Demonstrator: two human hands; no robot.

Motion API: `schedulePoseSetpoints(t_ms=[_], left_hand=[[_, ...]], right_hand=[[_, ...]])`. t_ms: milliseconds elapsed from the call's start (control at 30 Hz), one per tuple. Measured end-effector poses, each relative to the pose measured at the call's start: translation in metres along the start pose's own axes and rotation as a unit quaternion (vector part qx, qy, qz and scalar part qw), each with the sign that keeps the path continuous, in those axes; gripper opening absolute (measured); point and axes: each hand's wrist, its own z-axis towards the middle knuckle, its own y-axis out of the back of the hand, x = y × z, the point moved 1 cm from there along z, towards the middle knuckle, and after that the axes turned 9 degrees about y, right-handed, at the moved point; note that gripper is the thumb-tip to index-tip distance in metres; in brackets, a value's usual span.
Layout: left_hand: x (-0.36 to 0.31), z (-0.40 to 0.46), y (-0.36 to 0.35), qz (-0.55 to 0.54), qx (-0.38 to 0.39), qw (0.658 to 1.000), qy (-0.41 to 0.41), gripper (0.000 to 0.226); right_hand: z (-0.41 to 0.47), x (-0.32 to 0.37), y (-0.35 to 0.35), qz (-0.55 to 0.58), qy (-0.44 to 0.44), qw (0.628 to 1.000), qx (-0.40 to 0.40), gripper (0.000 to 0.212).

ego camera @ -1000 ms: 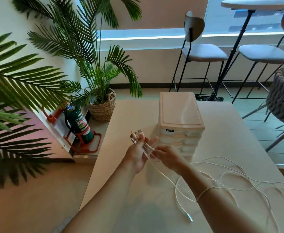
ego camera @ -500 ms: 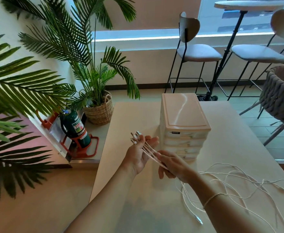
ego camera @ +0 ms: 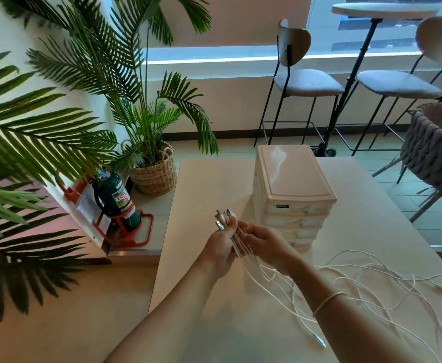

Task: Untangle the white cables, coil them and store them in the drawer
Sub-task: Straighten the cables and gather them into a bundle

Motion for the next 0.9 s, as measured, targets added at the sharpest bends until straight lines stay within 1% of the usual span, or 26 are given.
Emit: schedulePoseSetpoints(t_ms=[33, 67, 100, 167, 233, 300, 400, 467, 533, 633, 767, 833, 900], left_hand=[[0.001, 0.0, 0.002, -0.004, 0.005, 1.0, 0.002, 0.035], [0.003, 0.0, 0.003, -0.005, 0.013, 1.0, 0.004, 0.036], [0.004, -0.002, 0.004, -0.003, 0.023, 1.0, 0.006, 0.037], [0.003, -0.005, 0.004, 0.006, 0.043, 0.999, 0.004, 0.041], [0.001, -0.007, 0.001, 0.008, 0.054, 0.998, 0.008, 0.043], [0.001, -0.006, -0.001, -0.004, 0.056, 0.998, 0.01, 0.043], [0.002, -0.002, 0.003, -0.052, 0.045, 0.998, -0.003, 0.044], [0.0, 0.0, 0.009, -0.079, 0.033, 0.996, -0.015, 0.038], [-0.002, 0.001, 0.013, -0.1, 0.03, 0.994, -0.014, 0.038], [-0.002, 0.0, 0.014, -0.078, 0.015, 0.997, -0.015, 0.047], [-0.001, -0.001, 0.015, -0.049, 0.016, 0.999, -0.019, 0.041], [0.0, -0.003, 0.017, -0.059, 0.034, 0.998, -0.007, 0.054], [0.002, -0.003, 0.019, -0.09, 0.072, 0.993, 0.005, 0.074]], right_hand=[[-0.001, -0.001, -0.003, 0.076, -0.019, 0.997, 0.004, 0.019], [-0.003, -0.001, -0.005, 0.122, -0.033, 0.992, 0.008, 0.017], [-0.005, -0.001, -0.007, 0.137, -0.045, 0.989, 0.013, 0.018], [-0.01, -0.001, -0.01, 0.115, -0.05, 0.992, 0.031, 0.023], [-0.012, -0.001, -0.015, 0.089, -0.036, 0.995, 0.041, 0.028], [-0.012, -0.001, -0.018, 0.097, -0.032, 0.995, 0.01, 0.028], [-0.011, -0.001, -0.02, 0.119, -0.029, 0.992, -0.036, 0.025], [-0.013, 0.0, -0.019, 0.111, -0.028, 0.993, -0.034, 0.025], [-0.014, 0.001, -0.019, 0.088, -0.028, 0.995, -0.031, 0.024], [-0.014, 0.001, -0.022, 0.059, -0.023, 0.998, -0.021, 0.023], [-0.016, 0.001, -0.025, 0.05, -0.029, 0.998, 0.007, 0.028], [-0.015, 0.003, -0.023, 0.068, -0.037, 0.997, 0.026, 0.03], [-0.016, 0.004, -0.02, 0.081, -0.046, 0.995, 0.043, 0.032]])
